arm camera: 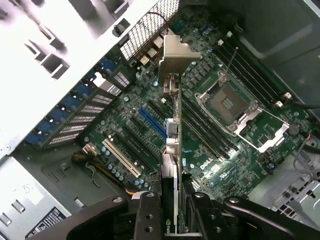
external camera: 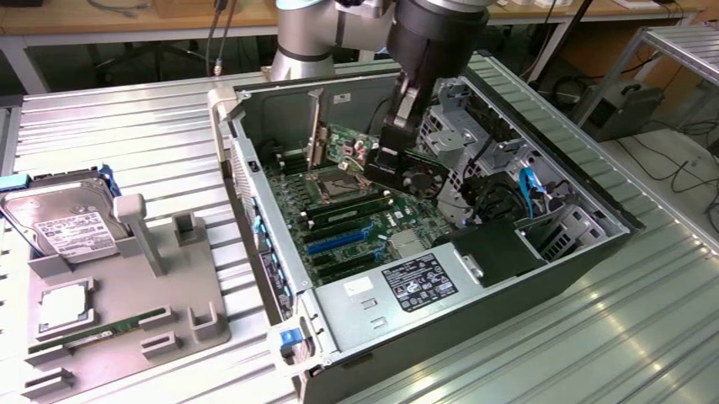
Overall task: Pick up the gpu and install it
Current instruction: 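Insert the gpu into the slot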
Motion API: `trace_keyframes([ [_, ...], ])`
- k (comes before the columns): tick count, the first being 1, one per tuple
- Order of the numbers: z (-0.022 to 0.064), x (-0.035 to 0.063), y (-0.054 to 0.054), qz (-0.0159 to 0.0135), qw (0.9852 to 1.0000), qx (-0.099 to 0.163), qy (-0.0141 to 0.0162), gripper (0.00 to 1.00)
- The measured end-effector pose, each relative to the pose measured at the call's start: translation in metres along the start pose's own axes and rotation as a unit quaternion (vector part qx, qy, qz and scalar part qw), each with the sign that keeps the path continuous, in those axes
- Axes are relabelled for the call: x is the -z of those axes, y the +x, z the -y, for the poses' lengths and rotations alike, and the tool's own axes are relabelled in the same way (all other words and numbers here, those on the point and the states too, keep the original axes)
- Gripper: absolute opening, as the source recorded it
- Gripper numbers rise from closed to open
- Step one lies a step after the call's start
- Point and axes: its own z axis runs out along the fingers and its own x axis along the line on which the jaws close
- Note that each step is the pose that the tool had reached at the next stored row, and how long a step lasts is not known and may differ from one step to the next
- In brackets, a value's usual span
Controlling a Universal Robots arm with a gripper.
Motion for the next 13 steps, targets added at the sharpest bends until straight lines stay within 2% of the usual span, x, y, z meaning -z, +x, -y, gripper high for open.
trace_keyframes([
  [2,0.0,-0.001,0.0,-0.0014,0.9995,0.031,0.0005,0.26],
  [4,0.0001,-0.0015,0.0,-0.0023,0.9988,0.049,0.0007,0.26],
  [6,0.0001,-0.0023,0.0,-0.0032,0.9974,0.071,0.0009,0.26],
  [10,0.0002,-0.0038,0.0,-0.0053,0.9934,0.115,0.0015,0.26],
  [13,0.0002,-0.0052,-0.0001,-0.0066,0.9896,0.144,0.0018,0.26],
])
